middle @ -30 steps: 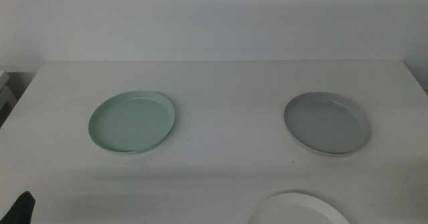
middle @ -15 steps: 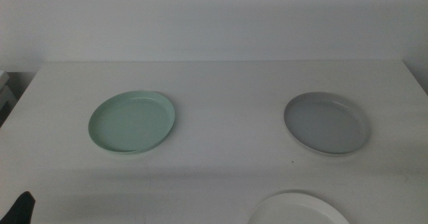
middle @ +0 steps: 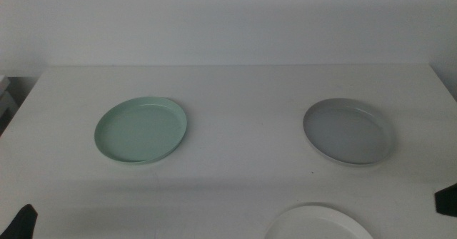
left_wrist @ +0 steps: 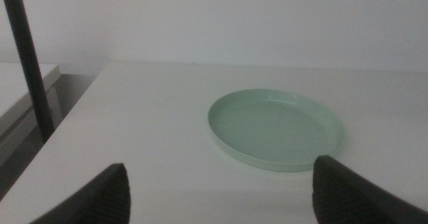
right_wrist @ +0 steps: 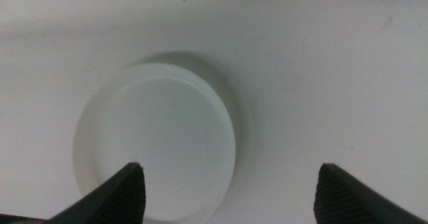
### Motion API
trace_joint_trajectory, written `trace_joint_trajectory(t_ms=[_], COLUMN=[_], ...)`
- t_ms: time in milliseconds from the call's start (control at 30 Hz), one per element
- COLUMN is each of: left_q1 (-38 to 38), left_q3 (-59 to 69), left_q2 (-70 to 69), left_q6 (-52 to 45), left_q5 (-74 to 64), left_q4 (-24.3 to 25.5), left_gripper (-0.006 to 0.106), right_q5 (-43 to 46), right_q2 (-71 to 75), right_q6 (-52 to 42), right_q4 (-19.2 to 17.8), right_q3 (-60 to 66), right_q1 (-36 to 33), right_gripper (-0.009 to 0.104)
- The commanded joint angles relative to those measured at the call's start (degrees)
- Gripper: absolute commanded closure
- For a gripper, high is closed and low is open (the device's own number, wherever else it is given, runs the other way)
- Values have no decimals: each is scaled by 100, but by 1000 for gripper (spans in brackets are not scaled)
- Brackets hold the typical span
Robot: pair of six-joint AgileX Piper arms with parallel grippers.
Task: Stack the three bowls on top of each other.
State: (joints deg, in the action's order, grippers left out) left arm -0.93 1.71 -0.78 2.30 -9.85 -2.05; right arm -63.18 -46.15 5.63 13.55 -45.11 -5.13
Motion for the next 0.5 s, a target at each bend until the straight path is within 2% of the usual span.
trace_joint_trajectory(t_ms=[0,233,467], left_q1=[-20,-20,-20], left_q3=[34,34,34], left_q2=[-78,-78,-78], left_q6=[73,73,73], left_q5=[443,443,443], left_q4=[-67,-67,-67], left_gripper=[10,10,10], right_q5=[131,71,450], right_q2=[-267,-1109,-2029], right_q6=[9,559,1270], right_q4=[12,-707,-753], right_q3=[-190,-174,-66], right_q1=[-16,-630,-1299], right_gripper=[29,29,34])
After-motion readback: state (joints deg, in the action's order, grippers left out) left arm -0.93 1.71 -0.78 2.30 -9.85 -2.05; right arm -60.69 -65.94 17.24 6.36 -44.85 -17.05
